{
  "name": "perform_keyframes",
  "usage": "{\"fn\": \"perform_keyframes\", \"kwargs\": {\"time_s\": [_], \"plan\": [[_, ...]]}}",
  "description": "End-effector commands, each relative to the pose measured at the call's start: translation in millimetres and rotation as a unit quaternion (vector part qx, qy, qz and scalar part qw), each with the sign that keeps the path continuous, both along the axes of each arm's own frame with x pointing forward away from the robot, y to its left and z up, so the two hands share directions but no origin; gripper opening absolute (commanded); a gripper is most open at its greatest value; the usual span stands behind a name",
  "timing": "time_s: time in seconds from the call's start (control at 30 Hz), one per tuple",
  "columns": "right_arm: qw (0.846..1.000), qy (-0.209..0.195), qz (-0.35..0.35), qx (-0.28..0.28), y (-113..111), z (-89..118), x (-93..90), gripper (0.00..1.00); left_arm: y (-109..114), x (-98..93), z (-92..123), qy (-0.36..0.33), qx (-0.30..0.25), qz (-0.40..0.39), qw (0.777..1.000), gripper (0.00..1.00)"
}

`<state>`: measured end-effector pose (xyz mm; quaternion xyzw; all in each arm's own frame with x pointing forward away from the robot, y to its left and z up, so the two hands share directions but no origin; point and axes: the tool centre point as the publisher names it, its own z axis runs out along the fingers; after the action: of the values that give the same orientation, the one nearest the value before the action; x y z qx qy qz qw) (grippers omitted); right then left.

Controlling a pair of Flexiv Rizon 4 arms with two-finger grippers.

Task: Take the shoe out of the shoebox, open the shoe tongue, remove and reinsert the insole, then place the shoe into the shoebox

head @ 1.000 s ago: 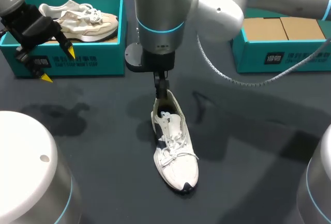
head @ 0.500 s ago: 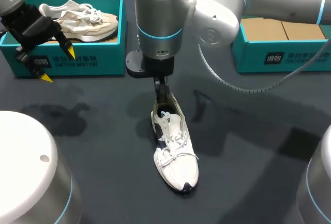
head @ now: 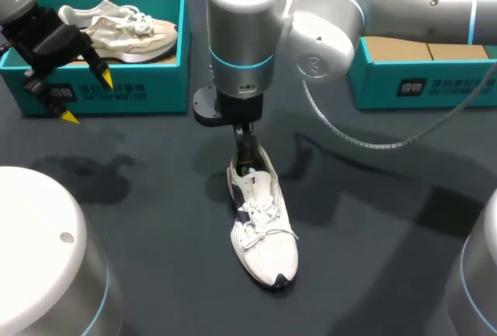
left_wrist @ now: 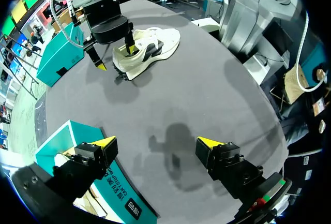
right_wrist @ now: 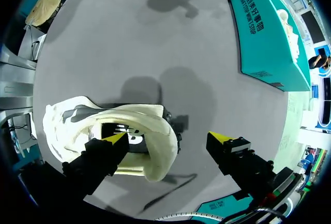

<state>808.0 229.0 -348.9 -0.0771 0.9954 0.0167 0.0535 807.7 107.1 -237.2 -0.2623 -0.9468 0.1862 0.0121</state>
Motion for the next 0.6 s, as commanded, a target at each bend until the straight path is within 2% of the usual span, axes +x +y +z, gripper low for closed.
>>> {"fn": "perform_keyframes", "kwargs": {"time_s": [0.03, 0.43, 0.53, 0.6], "plan": [[1.000, 0.008, 0.003, 0.004, 1, -14, 5.4, 1.00, 1, -1.0, 0, -0.001, 0.001, 0.000, 1.000, 1.00], [0.999, 0.032, 0.002, 0.005, -4, -35, 10.6, 0.93, 1, -1.0, 0, -0.001, 0.001, 0.000, 1.000, 1.00], [0.999, 0.035, 0.000, 0.007, -6, -37, 11.1, 0.85, 1, -1.0, 0, -0.001, 0.001, 0.000, 1.000, 1.00], [0.999, 0.036, -0.001, 0.008, -7, -37, 10.8, 0.72, 1, -1.0, 0, -0.001, 0.001, 0.000, 1.000, 1.00]]}}
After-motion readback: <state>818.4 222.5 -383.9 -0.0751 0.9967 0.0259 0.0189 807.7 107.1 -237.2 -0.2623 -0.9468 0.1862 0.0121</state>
